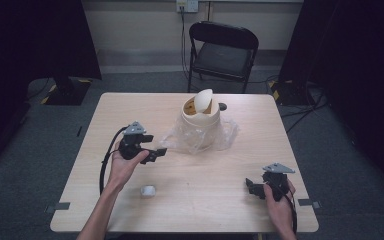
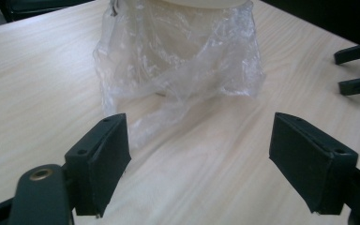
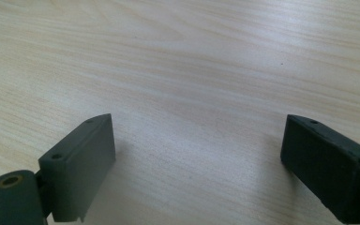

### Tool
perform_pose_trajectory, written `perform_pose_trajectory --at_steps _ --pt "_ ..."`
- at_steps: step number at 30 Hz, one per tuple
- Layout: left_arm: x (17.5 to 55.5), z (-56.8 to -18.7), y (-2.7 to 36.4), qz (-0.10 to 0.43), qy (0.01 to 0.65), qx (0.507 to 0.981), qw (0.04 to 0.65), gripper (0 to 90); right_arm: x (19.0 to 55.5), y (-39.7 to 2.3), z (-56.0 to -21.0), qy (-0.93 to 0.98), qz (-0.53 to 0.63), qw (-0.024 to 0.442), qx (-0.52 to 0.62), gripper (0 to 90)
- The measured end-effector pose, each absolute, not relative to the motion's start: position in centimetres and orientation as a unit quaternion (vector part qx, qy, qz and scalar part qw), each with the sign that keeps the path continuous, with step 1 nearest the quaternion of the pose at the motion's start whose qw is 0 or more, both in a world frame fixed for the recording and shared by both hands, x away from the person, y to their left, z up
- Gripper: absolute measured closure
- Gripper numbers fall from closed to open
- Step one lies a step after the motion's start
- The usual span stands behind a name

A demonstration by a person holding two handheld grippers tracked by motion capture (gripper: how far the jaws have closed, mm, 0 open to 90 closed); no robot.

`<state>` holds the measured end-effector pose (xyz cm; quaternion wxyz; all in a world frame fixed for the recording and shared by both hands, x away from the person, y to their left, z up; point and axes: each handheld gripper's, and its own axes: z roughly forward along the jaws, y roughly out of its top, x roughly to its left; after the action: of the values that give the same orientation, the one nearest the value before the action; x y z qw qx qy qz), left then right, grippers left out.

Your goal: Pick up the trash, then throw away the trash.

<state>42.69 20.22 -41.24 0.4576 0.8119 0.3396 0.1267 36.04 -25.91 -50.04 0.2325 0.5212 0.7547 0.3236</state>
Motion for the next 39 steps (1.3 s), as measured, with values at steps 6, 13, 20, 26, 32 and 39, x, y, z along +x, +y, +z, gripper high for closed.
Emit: perform_pose_trajectory --at_steps 6,13,20,26,32,39 --pt "40.2 -41.8 22.4 0.141 0.358 0.793 0.472 19.6 36.0 -25.9 -50.0 0.754 0.323 0.232 0.522 9.5" --pt "38.9 -43.4 24.0 0.139 0.383 0.791 0.456 19.6 36.0 -25.9 -50.0 0.754 0.323 0.233 0.522 9.5" --pt "37.0 -44.8 24.6 0.128 0.391 0.802 0.433 20.1 36.0 -25.9 -50.0 0.754 0.323 0.233 0.522 9.5" --pt "36.1 -45.5 24.8 0.118 0.392 0.804 0.432 21.2 36.0 -25.9 -50.0 0.753 0.323 0.233 0.523 9.4" --pt "34.6 -45.9 24.5 0.093 0.374 0.811 0.440 24.9 36.0 -25.9 -50.0 0.753 0.323 0.234 0.523 9.4" --pt "34.2 -47.4 23.9 0.070 0.360 0.830 0.420 32.6 36.0 -25.9 -50.0 0.754 0.323 0.234 0.523 9.4"
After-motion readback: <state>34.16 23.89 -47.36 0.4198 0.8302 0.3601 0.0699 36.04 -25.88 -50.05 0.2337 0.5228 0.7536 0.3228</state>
